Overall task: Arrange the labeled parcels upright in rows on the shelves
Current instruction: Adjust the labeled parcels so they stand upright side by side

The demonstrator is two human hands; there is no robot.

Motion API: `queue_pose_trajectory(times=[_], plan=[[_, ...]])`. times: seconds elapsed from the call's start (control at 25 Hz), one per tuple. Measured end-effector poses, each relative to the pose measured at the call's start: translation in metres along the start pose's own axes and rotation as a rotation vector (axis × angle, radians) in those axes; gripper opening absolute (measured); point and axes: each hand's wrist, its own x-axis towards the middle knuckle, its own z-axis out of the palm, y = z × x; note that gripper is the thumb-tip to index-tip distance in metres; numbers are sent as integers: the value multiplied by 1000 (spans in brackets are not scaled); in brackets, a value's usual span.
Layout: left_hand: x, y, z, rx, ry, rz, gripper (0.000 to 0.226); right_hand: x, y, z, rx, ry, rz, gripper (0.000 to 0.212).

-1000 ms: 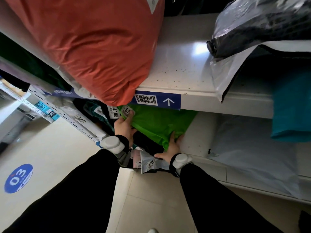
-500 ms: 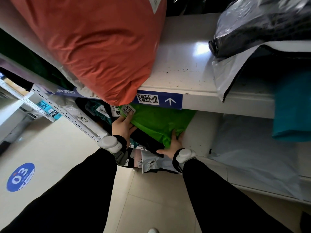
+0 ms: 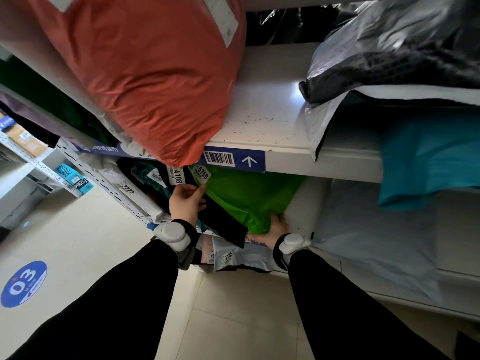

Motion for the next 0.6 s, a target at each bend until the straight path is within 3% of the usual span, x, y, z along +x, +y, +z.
queue_pose_trajectory(times=[0.2, 0.36, 0.6], plan=[[-29, 1, 35, 62, -179, 48, 14, -14, 13, -27, 89, 34, 2, 96], [-62, -1, 73, 85, -301, 61, 16, -26, 39, -67, 118, 57, -7, 97], [-105, -5, 142, 124, -458, 42, 23, -54, 92, -141, 160, 247, 31, 75]])
